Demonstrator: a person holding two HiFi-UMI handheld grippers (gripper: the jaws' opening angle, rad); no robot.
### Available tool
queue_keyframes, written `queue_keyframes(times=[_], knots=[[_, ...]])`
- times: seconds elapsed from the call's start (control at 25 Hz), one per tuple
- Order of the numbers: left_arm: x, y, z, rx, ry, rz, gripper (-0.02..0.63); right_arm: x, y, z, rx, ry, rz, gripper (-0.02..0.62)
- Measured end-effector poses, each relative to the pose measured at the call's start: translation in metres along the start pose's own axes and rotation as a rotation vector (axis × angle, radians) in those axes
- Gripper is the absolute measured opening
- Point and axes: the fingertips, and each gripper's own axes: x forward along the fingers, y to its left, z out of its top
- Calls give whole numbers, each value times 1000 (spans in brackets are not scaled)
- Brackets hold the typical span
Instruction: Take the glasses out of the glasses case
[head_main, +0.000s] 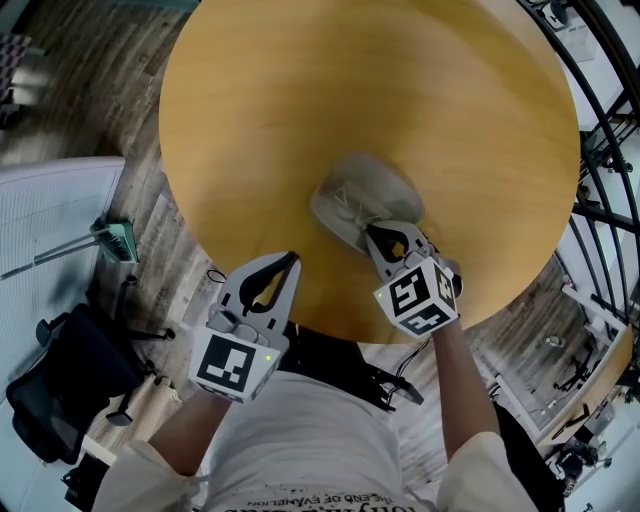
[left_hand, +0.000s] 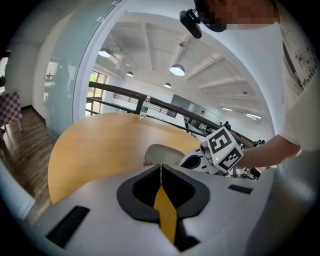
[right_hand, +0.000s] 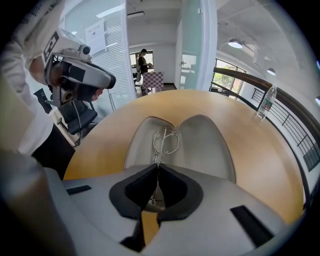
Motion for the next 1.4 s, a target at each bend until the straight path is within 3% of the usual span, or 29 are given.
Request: queue_keyframes(times=[0.52, 0.8, 1.04, 1.4], knots=[[-10, -6, 6, 32, -17, -16, 29, -16, -6, 12, 24, -33, -58, 32], [-30, -14, 19, 96, -48, -22, 29, -42, 3, 30, 66, -92, -96, 33], [-56, -20, 31, 132, -67, -10, 29, -75, 22, 50, 134, -166, -112, 34], [-82, -34, 52, 203, -133, -27, 29, -149, 44, 82, 224, -325, -220, 33]])
